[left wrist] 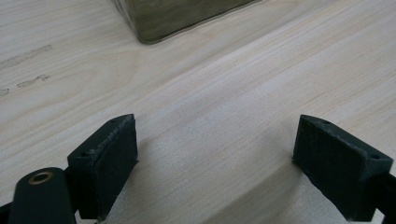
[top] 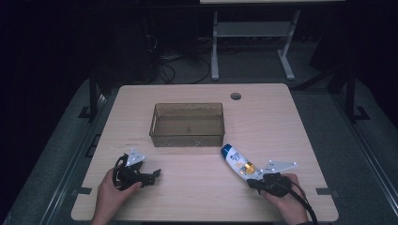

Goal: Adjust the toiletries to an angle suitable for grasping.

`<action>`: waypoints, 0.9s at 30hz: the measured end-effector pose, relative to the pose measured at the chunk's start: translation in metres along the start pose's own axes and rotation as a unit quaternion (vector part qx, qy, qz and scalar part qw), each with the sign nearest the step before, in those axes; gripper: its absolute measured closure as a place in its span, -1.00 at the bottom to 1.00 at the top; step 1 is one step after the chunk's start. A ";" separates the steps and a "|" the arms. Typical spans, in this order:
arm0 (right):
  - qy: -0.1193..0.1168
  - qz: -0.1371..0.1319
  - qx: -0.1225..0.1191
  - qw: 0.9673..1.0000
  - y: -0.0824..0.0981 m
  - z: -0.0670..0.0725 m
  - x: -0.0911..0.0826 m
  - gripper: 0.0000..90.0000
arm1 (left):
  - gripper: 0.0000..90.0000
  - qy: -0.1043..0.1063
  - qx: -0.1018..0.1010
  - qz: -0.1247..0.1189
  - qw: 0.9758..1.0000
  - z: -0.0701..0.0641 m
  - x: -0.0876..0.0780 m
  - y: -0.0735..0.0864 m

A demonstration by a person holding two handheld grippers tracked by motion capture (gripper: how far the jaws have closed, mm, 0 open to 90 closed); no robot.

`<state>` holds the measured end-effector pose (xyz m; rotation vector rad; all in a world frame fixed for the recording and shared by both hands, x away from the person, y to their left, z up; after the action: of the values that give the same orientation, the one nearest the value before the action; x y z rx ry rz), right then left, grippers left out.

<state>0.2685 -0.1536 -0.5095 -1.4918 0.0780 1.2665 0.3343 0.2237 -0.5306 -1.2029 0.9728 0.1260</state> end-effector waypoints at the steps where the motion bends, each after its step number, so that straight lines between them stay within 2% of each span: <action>1: 0.000 -0.001 0.001 1.000 0.001 -0.001 -0.001 1.00 | -0.72 0.000 0.000 0.000 1.000 0.000 0.000 0.000; 6: 0.009 -0.003 0.010 1.000 0.007 -0.010 -0.008 1.00 | -0.72 0.000 0.000 0.000 1.000 0.000 0.000 0.000; 14: 0.002 -0.015 0.007 1.000 0.003 -0.008 -0.015 1.00 | -0.72 0.000 0.000 0.000 1.000 0.000 0.000 0.000; 16: -0.003 -0.016 0.006 1.000 0.002 -0.007 -0.016 0.92 | -0.72 0.000 0.000 0.000 1.000 0.000 0.000 0.000; 21: 0.000 -0.015 0.003 1.000 0.000 -0.008 -0.017 0.73 | -0.72 0.000 0.000 0.000 1.000 0.000 0.000 0.000; 27: 0.006 -0.030 0.004 1.000 -0.006 -0.010 -0.024 0.38 | -0.72 0.000 0.002 0.001 1.000 0.000 0.000 0.000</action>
<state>0.2692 -0.1718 -0.4902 -1.4851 0.0467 1.2083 0.3342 0.2240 -0.5306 -1.1986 0.9749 0.1264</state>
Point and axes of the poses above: each handheld gripper's, and its own axes: x roughly forward along the jaws, y roughly out of its underside, z roughly to its left, the point moved 8 cm from there along x, roughly forward along the jaws, and after that the axes turned 1 degree about x, right-handed, at the moved point
